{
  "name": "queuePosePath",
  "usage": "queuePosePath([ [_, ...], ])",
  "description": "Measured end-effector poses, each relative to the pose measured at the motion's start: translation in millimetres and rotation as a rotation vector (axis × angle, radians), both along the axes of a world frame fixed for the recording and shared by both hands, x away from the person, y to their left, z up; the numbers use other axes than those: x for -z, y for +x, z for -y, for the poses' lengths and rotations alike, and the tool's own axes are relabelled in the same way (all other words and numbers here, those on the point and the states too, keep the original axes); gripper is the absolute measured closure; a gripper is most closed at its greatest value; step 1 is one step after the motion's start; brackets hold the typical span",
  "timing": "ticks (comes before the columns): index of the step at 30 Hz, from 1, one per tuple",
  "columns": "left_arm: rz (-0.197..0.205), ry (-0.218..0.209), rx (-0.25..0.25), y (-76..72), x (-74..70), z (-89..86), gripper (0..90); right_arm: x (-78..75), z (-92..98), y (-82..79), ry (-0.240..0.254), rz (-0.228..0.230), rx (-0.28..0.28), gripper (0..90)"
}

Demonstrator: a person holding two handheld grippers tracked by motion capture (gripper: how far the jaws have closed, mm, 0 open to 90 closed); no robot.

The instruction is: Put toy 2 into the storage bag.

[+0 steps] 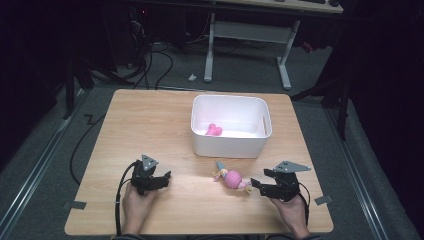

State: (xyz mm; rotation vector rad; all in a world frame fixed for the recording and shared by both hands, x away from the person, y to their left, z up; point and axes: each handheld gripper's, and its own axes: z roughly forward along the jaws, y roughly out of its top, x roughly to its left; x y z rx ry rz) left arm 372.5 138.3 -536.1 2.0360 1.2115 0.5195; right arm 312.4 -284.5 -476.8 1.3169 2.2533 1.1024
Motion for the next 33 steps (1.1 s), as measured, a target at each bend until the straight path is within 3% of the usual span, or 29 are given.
queuePosePath([
  [4, 0.000, 0.000, 0.000, 0.0, 0.0, 0.0, 24.0, -2.5, -13.3, 2.4, -0.013, -0.013, -0.048, 30.9],
  [10, 0.000, 0.000, -0.001, 0.2, -0.1, 0.0, 24.0, -2.9, -36.1, 6.0, -0.071, -0.024, -0.128, 28.4],
  [15, -0.001, 0.000, -0.001, 0.4, -0.1, 0.0, 23.9, -0.1, -51.1, 12.8, -0.102, -0.039, -0.157, 26.7],
  [25, -0.001, 0.000, -0.001, 0.5, 0.0, 0.0, 23.9, 8.4, -69.5, 28.8, -0.161, -0.069, -0.174, 25.5],
  [28, -0.002, 0.001, 0.001, 0.5, -0.1, -0.2, 23.9, 16.1, -73.7, 36.0, -0.193, -0.109, -0.173, 24.8],
  [33, -0.002, 0.001, 0.001, 0.4, -0.1, -0.2, 23.9, 22.1, -75.3, 40.8, -0.185, -0.137, -0.181, 24.7],
])
